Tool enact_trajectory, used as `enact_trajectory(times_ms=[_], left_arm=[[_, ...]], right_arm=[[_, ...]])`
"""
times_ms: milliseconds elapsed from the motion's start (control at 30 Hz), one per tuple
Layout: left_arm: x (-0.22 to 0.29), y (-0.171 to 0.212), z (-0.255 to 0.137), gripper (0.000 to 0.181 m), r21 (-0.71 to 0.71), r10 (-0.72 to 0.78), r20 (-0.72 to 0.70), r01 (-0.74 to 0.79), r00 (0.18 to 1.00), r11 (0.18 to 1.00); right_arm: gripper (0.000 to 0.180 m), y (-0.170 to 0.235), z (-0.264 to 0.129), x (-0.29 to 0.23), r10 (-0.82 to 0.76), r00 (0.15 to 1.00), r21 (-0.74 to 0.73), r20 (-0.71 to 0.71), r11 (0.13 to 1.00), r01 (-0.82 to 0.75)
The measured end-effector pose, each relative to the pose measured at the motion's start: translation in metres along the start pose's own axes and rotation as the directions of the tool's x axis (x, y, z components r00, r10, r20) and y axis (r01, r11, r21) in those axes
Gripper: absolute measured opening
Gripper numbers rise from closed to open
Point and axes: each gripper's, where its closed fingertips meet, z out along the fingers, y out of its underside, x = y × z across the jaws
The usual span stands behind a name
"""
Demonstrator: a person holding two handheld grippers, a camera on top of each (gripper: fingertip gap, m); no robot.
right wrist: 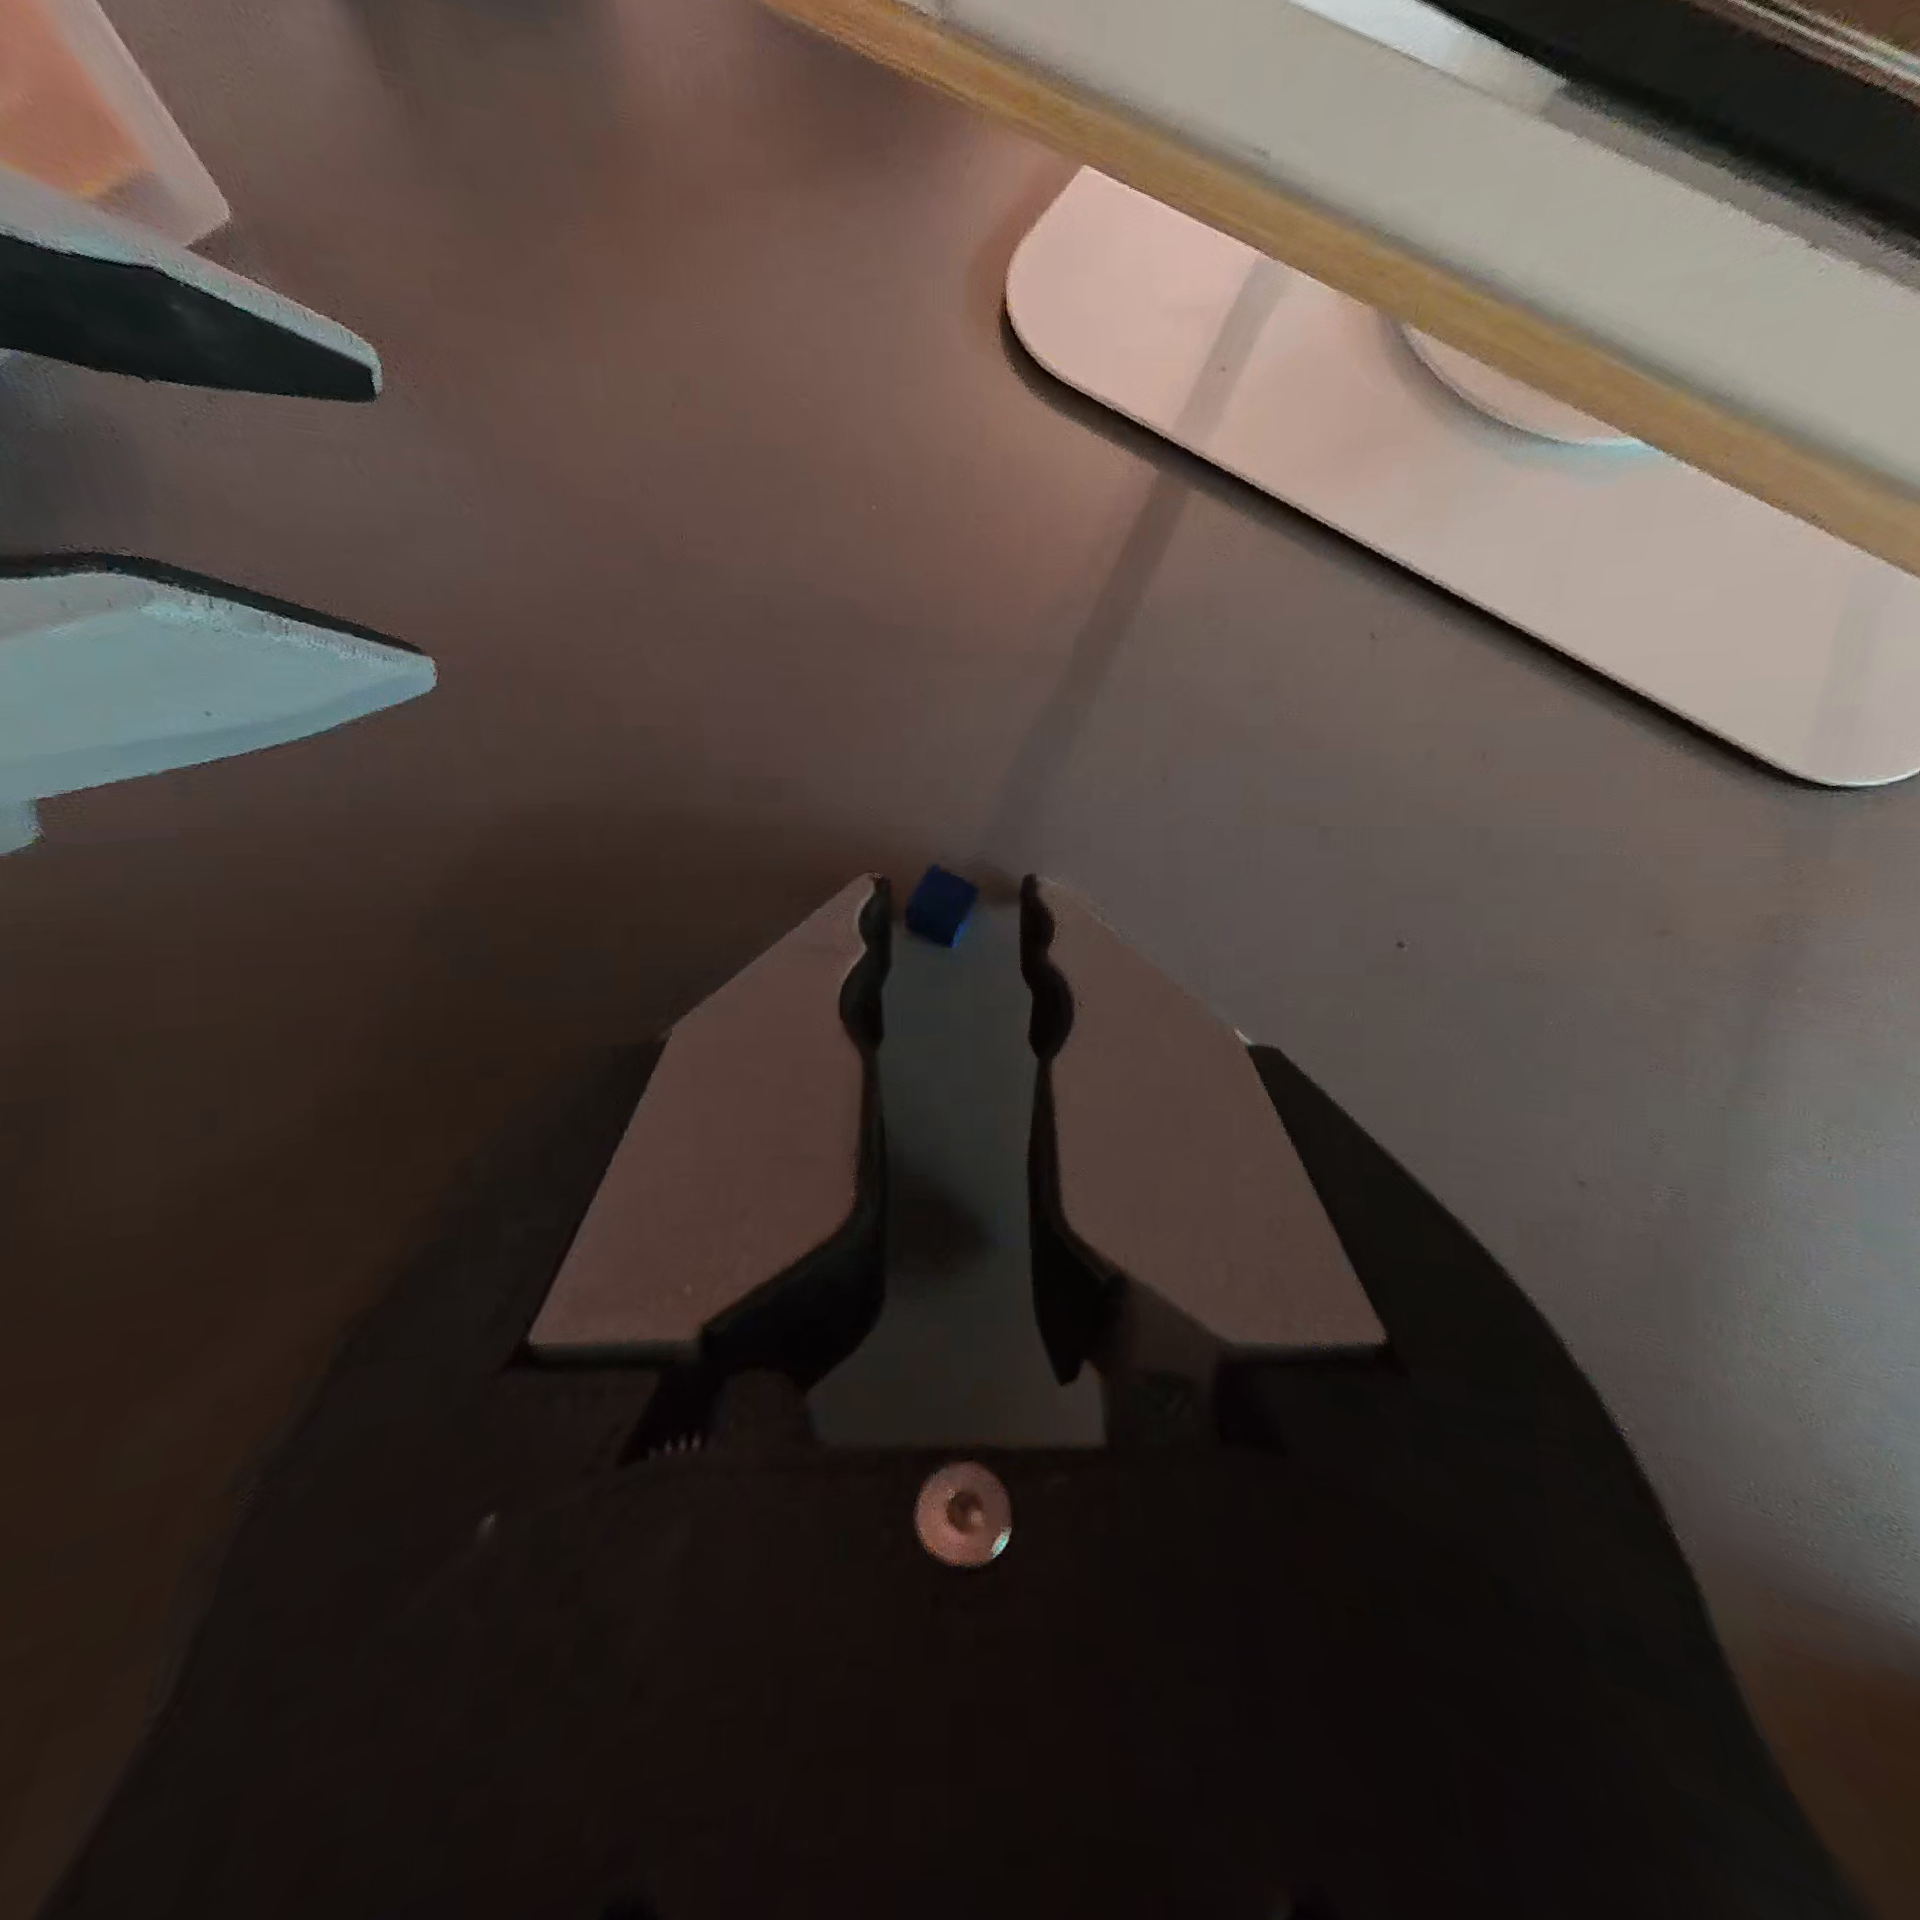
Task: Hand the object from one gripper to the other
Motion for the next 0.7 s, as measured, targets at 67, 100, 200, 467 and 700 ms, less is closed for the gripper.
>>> enact_trajectory(times_ms=[67,100,200,467,700], left_arm=[[0.002,-0.001,0.0,0.032,0.004,0.002,-0.008,-0.002,1.0,1.0],[0.004,-0.002,-0.001,0.031,0.009,0.009,-0.013,-0.009,1.0,1.0],[0.014,-0.005,0.0,0.031,0.034,0.075,-0.036,-0.074,0.997,0.997],[0.044,-0.01,0.006,0.037,0.135,0.302,-0.048,-0.294,0.952,0.946],[0.068,-0.044,-0.022,0.029,0.381,0.463,0.06,-0.449,0.884,0.808]], right_arm=[[0.01,0.0,0.001,0.0,-0.034,0.999,0.002,0.005,0.999,0.034],[0.009,-0.001,0.001,-0.001,-0.057,0.998,0.004,0.014,0.998,0.057],[0.008,-0.008,-0.005,-0.008,-0.127,0.989,0.072,0.074,0.99,0.121],[0.008,-0.045,-0.07,-0.036,-0.199,0.88,0.398,0.432,0.917,0.012],[0.008,-0.045,-0.116,-0.049,-0.253,0.673,0.428,0.696,0.897,-0.106]])
